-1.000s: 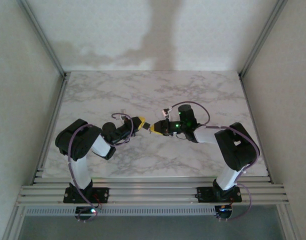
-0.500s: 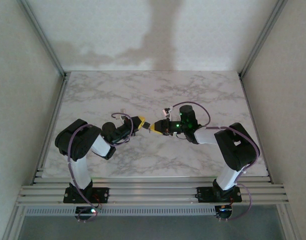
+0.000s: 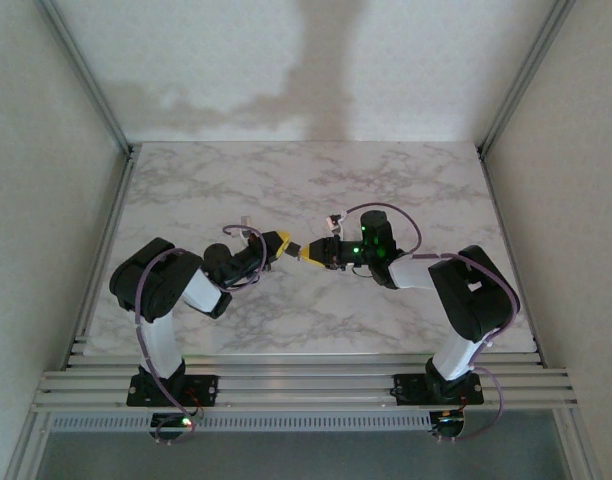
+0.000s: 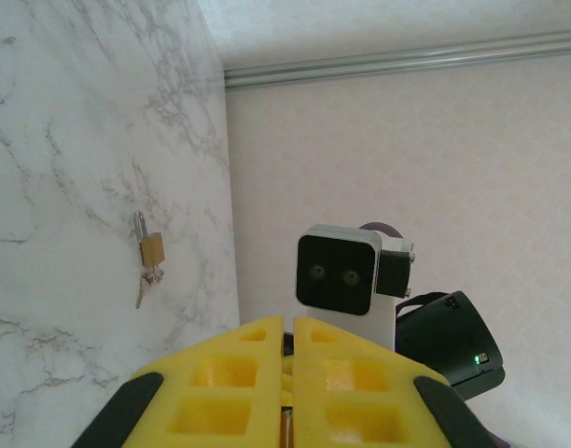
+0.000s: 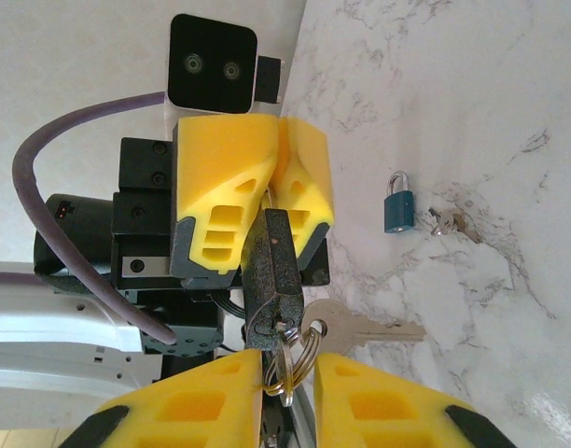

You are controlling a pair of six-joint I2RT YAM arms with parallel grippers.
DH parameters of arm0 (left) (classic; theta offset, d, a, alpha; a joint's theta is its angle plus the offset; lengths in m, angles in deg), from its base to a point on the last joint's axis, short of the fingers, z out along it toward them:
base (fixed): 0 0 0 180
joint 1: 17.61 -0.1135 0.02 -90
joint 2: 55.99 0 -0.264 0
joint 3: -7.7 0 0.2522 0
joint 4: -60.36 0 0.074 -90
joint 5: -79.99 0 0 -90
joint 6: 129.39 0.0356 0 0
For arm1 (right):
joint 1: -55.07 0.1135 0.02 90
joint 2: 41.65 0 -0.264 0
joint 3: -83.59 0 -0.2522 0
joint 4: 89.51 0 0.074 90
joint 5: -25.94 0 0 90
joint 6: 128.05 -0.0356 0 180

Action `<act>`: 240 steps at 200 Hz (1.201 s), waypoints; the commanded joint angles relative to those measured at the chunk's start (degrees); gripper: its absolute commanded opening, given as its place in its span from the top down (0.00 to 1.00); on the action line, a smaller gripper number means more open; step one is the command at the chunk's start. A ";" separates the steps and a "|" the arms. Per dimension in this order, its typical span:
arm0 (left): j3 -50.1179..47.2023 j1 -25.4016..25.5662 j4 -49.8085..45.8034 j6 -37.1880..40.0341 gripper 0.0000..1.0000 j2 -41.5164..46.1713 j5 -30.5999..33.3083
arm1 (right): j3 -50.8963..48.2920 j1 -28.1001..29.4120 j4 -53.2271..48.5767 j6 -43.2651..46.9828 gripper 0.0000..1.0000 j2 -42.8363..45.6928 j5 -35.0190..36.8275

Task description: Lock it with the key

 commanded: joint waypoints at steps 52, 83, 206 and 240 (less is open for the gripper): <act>0.47 0.41 16.50 1.16 1.00 1.50 -2.02 | 0.67 -0.81 -3.92 3.80 0.71 2.17 1.13; 0.47 0.41 16.39 1.03 1.00 1.50 -2.02 | 0.41 -1.26 -4.56 4.25 0.71 2.92 1.43; 0.43 0.40 16.53 1.14 1.00 1.68 -2.06 | 0.33 -0.13 0.90 1.89 0.77 1.21 -1.03; 0.39 0.43 16.50 1.11 1.00 1.76 -2.02 | 0.67 -0.06 -0.12 2.38 0.78 0.94 -1.12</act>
